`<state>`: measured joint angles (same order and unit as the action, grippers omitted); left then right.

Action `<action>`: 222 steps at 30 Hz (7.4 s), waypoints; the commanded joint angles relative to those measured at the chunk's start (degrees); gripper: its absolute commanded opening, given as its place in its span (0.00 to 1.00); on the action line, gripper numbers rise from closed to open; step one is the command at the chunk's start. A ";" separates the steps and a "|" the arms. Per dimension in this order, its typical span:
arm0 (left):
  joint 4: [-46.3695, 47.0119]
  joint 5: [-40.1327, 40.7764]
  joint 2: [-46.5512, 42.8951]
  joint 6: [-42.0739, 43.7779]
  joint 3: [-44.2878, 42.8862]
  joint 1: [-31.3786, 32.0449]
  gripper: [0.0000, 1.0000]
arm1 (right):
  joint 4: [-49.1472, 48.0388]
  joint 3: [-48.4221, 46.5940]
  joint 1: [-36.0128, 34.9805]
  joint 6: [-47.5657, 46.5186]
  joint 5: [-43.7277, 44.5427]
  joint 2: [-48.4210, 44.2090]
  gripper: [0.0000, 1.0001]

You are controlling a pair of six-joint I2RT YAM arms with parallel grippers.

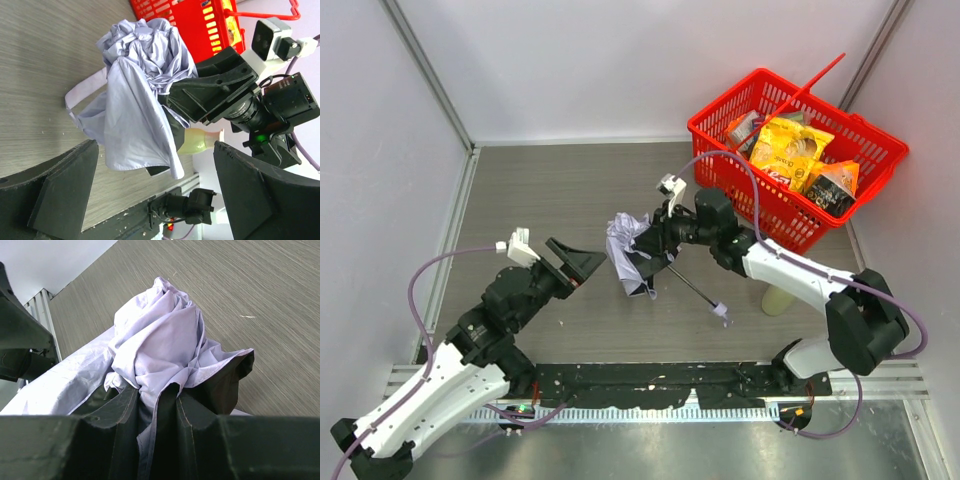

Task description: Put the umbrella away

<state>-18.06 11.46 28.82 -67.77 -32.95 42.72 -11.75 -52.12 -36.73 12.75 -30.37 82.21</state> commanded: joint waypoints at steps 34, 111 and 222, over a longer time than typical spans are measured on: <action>27.03 -11.99 22.60 -21.70 4.12 -5.89 0.49 | 11.39 -10.62 -24.69 -15.21 21.57 -0.66 0.01; 2.85 -21.39 14.95 -19.95 5.70 -8.88 0.00 | 3.67 -5.98 -25.85 -21.28 41.36 12.27 0.03; 18.85 4.62 36.13 -20.65 20.20 -8.79 0.12 | 21.77 -13.27 -15.04 -18.29 -6.46 34.51 0.01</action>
<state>4.23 12.43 62.78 -94.52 -15.46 33.98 1.34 -67.94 -49.89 -3.07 -38.26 115.04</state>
